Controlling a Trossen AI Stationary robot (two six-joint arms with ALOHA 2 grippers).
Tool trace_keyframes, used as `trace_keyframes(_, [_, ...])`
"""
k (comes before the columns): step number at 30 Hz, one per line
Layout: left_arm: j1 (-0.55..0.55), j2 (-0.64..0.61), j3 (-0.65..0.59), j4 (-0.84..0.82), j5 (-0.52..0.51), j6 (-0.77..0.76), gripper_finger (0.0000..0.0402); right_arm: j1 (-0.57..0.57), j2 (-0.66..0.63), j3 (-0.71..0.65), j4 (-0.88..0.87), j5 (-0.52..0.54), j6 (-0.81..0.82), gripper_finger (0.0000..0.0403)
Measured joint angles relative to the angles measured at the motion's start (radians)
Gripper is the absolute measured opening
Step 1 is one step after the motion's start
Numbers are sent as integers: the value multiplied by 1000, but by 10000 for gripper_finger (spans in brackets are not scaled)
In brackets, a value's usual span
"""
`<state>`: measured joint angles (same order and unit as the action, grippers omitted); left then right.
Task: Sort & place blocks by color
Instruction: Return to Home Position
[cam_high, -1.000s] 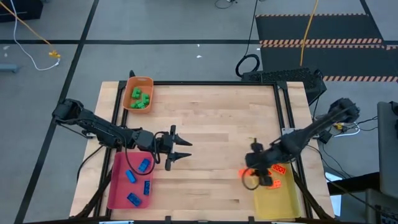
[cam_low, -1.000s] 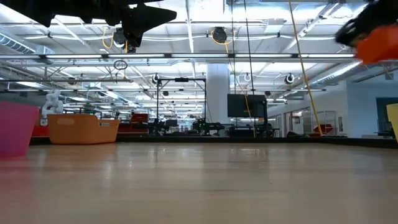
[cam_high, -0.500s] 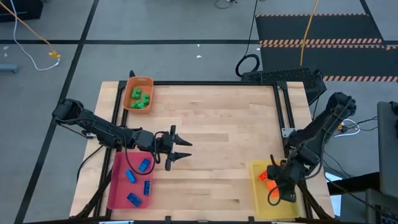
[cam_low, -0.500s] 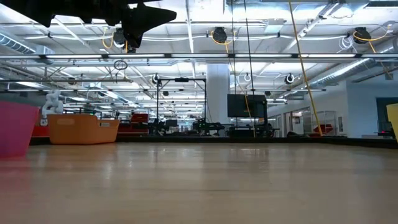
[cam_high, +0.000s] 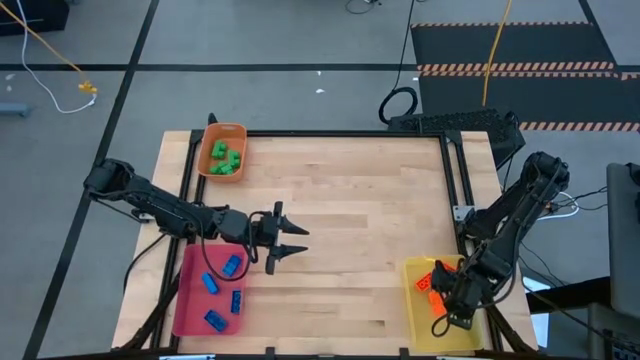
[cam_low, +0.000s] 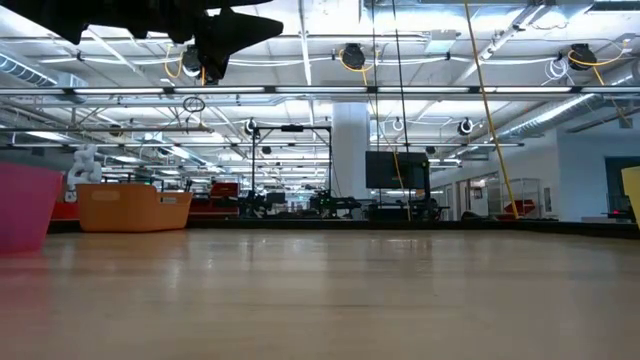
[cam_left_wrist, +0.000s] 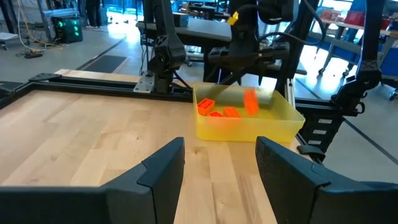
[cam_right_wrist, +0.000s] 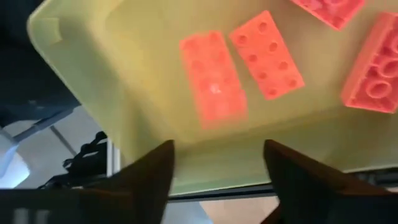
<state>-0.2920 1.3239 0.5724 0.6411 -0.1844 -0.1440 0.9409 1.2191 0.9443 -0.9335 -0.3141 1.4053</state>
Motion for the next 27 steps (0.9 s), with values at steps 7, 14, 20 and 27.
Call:
trace_keyframes(7, [0,0,0,-12,0,0,200,0,0,0,-59,0,22,319])
trace_keyframes(14, [0,0,0,-11,0,1,200,0,0,0,-75,77,-20,314])
trace_keyframes(20, [0,0,0,-10,0,8,200,-3,0,0,-75,288,-146,286])
trace_keyframes(27, [0,0,0,-10,0,7,200,-6,0,0,-56,651,-352,206])
